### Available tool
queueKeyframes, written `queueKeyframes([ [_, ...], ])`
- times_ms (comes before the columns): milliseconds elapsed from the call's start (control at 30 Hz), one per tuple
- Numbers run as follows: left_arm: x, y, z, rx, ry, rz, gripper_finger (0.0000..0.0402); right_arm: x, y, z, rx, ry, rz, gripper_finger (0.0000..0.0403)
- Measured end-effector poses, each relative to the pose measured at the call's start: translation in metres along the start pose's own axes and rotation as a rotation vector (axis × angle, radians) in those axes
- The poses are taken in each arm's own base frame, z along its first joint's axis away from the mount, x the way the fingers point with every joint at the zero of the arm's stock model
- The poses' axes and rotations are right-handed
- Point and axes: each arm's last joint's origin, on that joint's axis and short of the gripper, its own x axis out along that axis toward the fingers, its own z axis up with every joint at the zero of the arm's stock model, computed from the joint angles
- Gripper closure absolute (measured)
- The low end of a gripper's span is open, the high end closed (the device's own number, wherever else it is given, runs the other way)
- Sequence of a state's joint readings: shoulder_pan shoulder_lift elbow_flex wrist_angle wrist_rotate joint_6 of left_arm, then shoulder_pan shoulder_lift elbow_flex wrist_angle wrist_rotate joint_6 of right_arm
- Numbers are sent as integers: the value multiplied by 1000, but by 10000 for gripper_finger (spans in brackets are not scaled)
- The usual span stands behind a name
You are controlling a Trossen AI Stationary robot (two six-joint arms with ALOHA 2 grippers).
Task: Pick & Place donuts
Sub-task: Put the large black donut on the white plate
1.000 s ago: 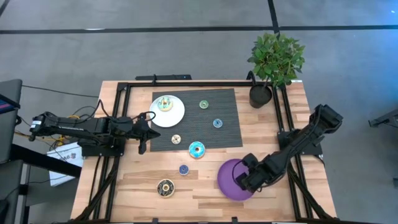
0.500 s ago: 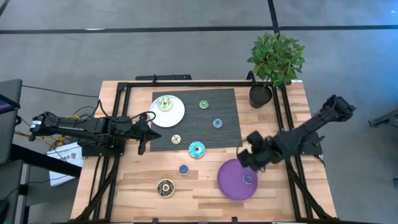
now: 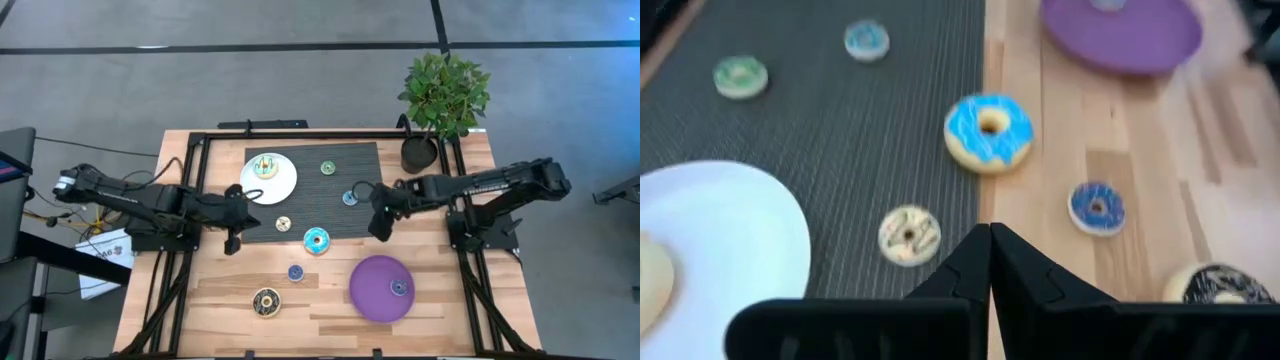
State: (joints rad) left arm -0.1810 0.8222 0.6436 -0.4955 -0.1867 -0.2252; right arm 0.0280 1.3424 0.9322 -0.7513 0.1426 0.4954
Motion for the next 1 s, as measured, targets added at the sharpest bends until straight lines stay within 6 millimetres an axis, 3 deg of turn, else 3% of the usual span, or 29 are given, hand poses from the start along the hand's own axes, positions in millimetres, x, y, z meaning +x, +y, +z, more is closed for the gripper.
queueKeyframes([
  [267,22,-37,26,2,334,14,402,17,-33,2,-75,30,-1,285],
  [500,50,-71,37,-192,470,2,385,25,-49,-3,-158,70,-33,285],
  [767,83,-103,27,-398,586,81,290,30,-65,-4,-208,91,-54,285],
  [1000,106,-126,10,-474,674,144,214,35,-77,-10,-203,122,-72,285],
])
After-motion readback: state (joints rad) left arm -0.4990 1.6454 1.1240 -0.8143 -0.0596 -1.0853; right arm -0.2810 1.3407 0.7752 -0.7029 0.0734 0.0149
